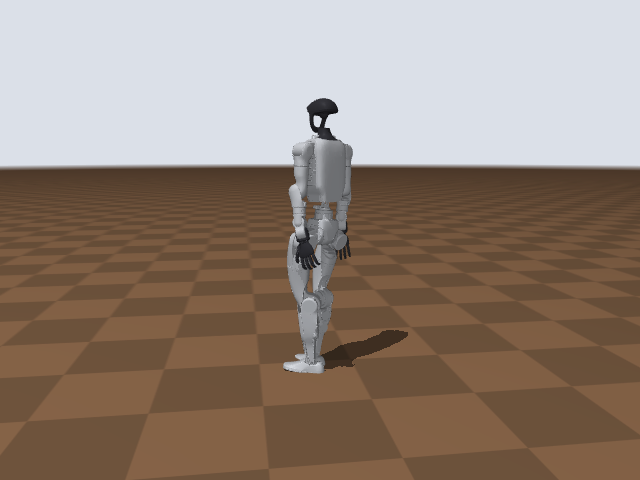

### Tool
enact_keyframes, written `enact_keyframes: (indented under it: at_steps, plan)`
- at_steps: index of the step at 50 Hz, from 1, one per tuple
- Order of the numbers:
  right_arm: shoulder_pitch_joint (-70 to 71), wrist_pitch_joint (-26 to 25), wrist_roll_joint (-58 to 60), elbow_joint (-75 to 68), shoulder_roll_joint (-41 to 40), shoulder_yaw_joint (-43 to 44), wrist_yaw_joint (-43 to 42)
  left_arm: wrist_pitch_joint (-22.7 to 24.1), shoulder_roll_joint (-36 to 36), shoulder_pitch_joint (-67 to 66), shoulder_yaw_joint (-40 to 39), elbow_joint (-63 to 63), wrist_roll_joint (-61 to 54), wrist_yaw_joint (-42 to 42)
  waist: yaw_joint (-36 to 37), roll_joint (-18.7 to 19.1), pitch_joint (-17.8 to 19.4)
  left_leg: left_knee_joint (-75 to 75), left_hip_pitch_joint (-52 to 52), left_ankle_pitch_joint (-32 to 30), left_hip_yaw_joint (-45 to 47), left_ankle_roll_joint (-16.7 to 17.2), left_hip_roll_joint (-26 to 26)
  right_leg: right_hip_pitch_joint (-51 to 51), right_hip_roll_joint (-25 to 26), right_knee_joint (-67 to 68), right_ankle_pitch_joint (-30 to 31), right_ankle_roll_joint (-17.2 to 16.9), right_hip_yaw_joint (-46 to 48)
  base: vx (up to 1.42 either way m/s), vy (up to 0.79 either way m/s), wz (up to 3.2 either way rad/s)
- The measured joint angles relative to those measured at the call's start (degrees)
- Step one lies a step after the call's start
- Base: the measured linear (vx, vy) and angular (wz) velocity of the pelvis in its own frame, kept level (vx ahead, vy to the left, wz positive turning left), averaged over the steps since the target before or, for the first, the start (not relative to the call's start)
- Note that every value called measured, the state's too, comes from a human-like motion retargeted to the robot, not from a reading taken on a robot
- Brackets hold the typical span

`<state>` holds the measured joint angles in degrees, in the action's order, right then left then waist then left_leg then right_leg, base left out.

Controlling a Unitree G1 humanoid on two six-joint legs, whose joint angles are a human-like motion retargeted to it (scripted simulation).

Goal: Upper body actions

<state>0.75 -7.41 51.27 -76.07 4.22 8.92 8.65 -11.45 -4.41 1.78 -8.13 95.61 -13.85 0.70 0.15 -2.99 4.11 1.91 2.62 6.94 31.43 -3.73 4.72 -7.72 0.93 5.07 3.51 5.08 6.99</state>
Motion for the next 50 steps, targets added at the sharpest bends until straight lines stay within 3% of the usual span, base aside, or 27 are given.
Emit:
enact_keyframes:
  at_steps: [5,8,16,19,30,35,38,41,43,45,47,50]
  plan:
    - [-0.67,1.39,-1.25,1.08,-0.21,-2.28,0.04,-0.44,-1.8,-0.32,0.22,0.35,1.7,-0.45,-1.15,0.81,-0.19,0.71,-0.27,1.02,8.17,0.52,-3.0,1.05,-4.9,-1.35,-4.59,-1.28,20.87,-0.09,-0.16,-1.98]
    - [-1.24,1.04,-0.85,-0.35,0.37,-2.39,-0.93,-0.53,-2.84,-0.45,-0.35,-0.71,1.11,-0.98,-0.47,0.88,-0.93,0.98,-0.07,1.81,14.65,1.3,-4.47,2.56,-7.16,-1.5,-4.38,-0.97,33.3,-0.02,-0.16,-1.97]
    - [-3.31,-2.1,-3.57,-8.33,3.23,1.47,-4.89,-1.3,-4.28,1.23,-2.05,-2.9,-2.79,-3.69,0.29,1.26,-3.93,0.57,0.86,3.43,27.42,3.82,-6.41,7.92,-8.78,-2.25,-2.23,0.43,51.64,0.1,-0.15,-1.4]
    - [-4.11,-3.28,-5.36,-11.18,4.18,3.23,-5.85,-0.9,-3.97,1.83,-2.48,-4.3,-4.01,-4.83,0.25,0.4,-5.37,0.53,1.32,3.67,30.8,4.89,-5.47,8.1,-8.61,-4.39,-1.85,-2.36,50.85,0.2,-0.1,-0.92]
    - [-4.98,-4.02,-4.6,-9.72,3.58,5.07,-4.8,1.3,-0.23,2.35,-1.67,-7.2,-6.61,-4.33,-5.33,3.16,-7.08,-1.29,4.6,2.04,36.81,8.61,-8.93,6.6,-3.8,-8.79,-1.57,0.34,44.62,0.26,-0.19,-0.5]
    - [-4.02,-3.43,-4.04,-6.76,1.91,3.34,-2.28,1.37,0.0,1.68,-0.25,-7.18,-3.92,-5.82,-5.49,2.74,-6.7,-3.89,7.92,-2.34,38.02,8.56,-10.48,6.42,-2.85,-9.36,-1.46,2.12,38.97,0.27,-0.22,-1.0]
    - [-3.56,-2.93,-2.93,-4.86,0.74,2.01,-0.86,1.07,-0.23,0.75,0.08,-6.83,-2.77,-5.93,-4.95,0.42,-6.76,-7.44,9.7,-7.07,39.64,6.02,-10.89,6.14,-4.09,-9.58,-1.04,3.12,34.6,0.27,-0.18,-1.18]
    - [-2.77,-2.24,-1.74,-3.49,0.06,0.48,0.32,1.05,-0.57,-0.16,0.29,-6.42,-2.44,-6.41,-4.23,-3.33,-6.3,-13.0,11.04,-11.27,39.88,0.94,-10.88,6.15,-7.36,-9.33,-0.46,3.49,29.86,0.28,-0.2,-1.23]
    - [-1.88,-1.84,-0.79,-2.89,-0.01,-0.46,1.17,1.0,-0.7,-0.33,0.29,-5.91,-2.64,-6.92,-3.46,-5.71,-5.48,-18.19,11.36,-12.12,38.23,-2.97,-11.51,6.43,-9.42,-9.11,-0.11,3.63,26.43,0.27,-0.17,-1.35]
    - [-0.85,-1.59,0.25,-2.51,0.24,-1.04,1.62,1.02,-0.59,-0.2,0.03,-5.31,-2.96,-7.36,-2.91,-6.99,-4.65,-23.62,10.81,-10.75,35.38,-3.53,-13.2,6.62,-10.5,-8.86,0.09,3.75,23.37,0.18,-0.07,-1.3]
    - [0.0,-1.61,0.96,-2.35,0.7,-0.85,1.48,1.06,0.0,0.1,-0.05,-4.84,-3.23,-7.63,-2.4,-5.41,-4.04,-30.96,4.41,-8.11,22.02,-0.62,-16.45,6.51,-8.73,-8.49,0.0,4.16,20.97,0.1,0.04,-1.22]
    - [0.5,-1.7,0.26,-2.26,1.71,0.19,0.84,1.1,0.97,0.44,0.47,-5.19,-3.08,-7.76,-0.65,-3.7,-3.52,-34.9,-3.35,-4.44,8.51,1.63,-15.71,5.66,-7.02,-8.1,0.28,4.64,16.77,0.15,0.05,-1.25]
